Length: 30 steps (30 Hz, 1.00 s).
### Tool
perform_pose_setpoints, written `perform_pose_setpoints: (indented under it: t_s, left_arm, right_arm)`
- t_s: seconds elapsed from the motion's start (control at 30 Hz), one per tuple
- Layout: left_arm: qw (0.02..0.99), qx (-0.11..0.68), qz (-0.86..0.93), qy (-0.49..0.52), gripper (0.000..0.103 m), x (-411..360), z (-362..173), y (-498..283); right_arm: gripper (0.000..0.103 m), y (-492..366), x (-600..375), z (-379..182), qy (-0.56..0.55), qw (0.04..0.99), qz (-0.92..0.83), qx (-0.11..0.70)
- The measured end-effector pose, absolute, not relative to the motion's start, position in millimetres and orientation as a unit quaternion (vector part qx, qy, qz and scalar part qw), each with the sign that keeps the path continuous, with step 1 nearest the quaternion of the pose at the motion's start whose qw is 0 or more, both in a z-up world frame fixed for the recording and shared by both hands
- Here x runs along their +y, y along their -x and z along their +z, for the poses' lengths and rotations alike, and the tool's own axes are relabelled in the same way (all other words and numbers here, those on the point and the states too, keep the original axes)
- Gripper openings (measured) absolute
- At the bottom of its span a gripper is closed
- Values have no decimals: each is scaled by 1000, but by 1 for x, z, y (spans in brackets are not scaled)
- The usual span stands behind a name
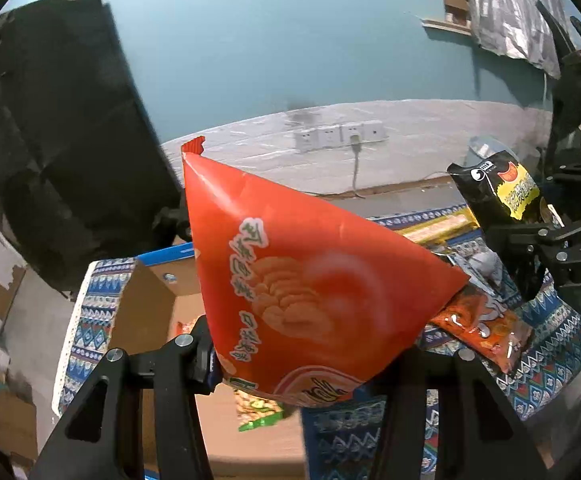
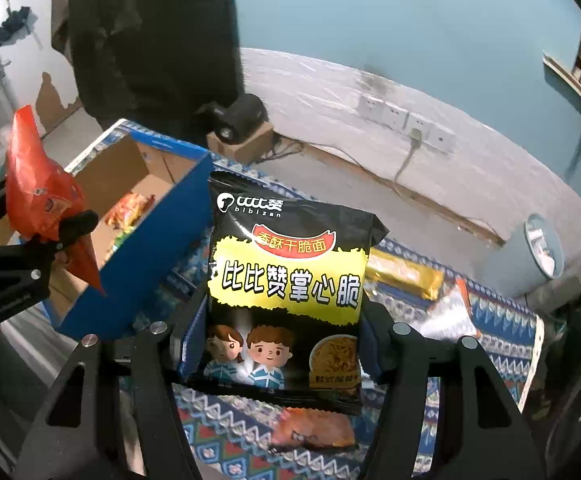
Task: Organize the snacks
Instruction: 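Carry both bags over the box and open both grippers to drop them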
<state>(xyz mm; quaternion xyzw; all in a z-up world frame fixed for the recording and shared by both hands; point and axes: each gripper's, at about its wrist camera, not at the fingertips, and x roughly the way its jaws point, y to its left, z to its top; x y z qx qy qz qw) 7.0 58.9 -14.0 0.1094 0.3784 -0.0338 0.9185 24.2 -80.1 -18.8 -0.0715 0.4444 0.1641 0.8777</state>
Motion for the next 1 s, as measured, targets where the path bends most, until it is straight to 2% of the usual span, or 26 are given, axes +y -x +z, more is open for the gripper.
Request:
perform_pose_setpoints:
  t_s: [1.0]
  left_arm:
    - [910,404,65,-60,52,172,-38,-15]
  right_arm:
    - [62,-66,63,-27,114,849,254,450]
